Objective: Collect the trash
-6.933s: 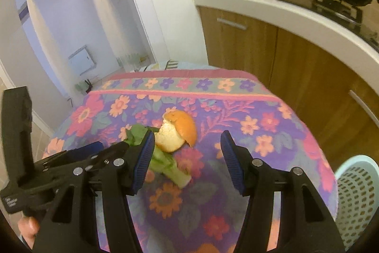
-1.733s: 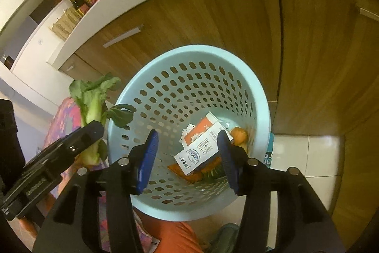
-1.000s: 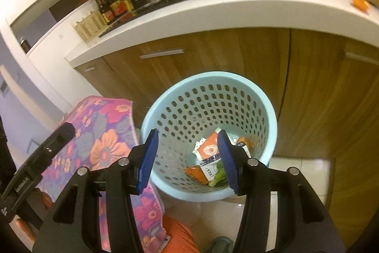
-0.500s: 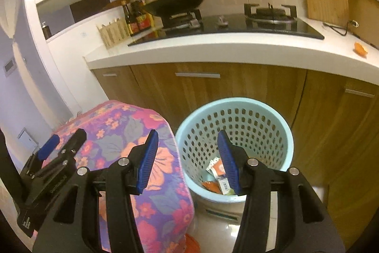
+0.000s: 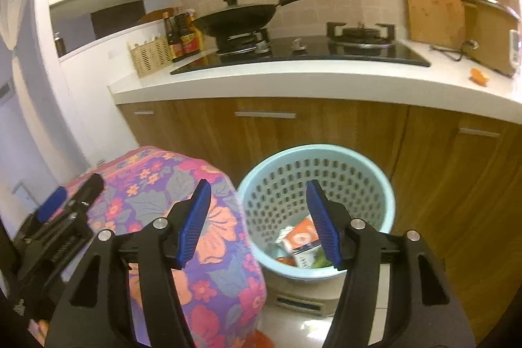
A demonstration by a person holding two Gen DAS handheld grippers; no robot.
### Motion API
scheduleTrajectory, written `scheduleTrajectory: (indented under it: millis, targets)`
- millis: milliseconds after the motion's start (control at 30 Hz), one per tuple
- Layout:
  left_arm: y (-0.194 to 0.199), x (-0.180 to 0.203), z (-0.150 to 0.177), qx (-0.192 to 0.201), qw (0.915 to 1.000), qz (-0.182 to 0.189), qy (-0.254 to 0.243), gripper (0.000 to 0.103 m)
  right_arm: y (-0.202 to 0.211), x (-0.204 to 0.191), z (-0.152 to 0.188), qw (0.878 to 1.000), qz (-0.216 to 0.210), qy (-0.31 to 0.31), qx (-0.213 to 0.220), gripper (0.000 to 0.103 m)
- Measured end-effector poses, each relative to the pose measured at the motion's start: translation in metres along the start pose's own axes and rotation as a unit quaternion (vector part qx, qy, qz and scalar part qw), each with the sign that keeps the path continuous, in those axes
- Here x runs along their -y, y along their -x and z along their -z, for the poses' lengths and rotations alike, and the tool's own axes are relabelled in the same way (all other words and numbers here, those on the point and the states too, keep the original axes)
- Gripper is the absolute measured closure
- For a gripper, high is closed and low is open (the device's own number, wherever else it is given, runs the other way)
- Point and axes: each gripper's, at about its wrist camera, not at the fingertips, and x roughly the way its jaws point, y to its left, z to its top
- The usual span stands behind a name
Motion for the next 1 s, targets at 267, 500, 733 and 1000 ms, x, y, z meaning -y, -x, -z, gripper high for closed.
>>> scheduleTrajectory:
  millis: [267, 500, 733, 1000]
  targets:
    - [0.001, 0.001, 0.001, 0.002, 1.0000, 0.001, -0.004, 0.014, 0.014, 0.004, -0.004, 0.999, 0.017, 0.010, 0.036, 0.046]
    - [-0.001, 0.000, 0.001, -0.008, 0.9999, 0.010, 0.006, 0.014, 0.023, 0.004, -0.005, 0.998, 0.025, 0.019, 0.052, 0.046]
    - [-0.002, 0.000, 0.001, -0.010, 0.9999, 0.011, 0.006, 0.014, 0.025, 0.004, -0.005, 0.998, 0.025, 0.018, 0.054, 0.046]
    - [-0.001, 0.006, 0.003, -0.007, 0.9999, 0.008, -0.012, 0.013, 0.031, 0.010, -0.005, 0.998, 0.028, 0.009, 0.059, 0.046]
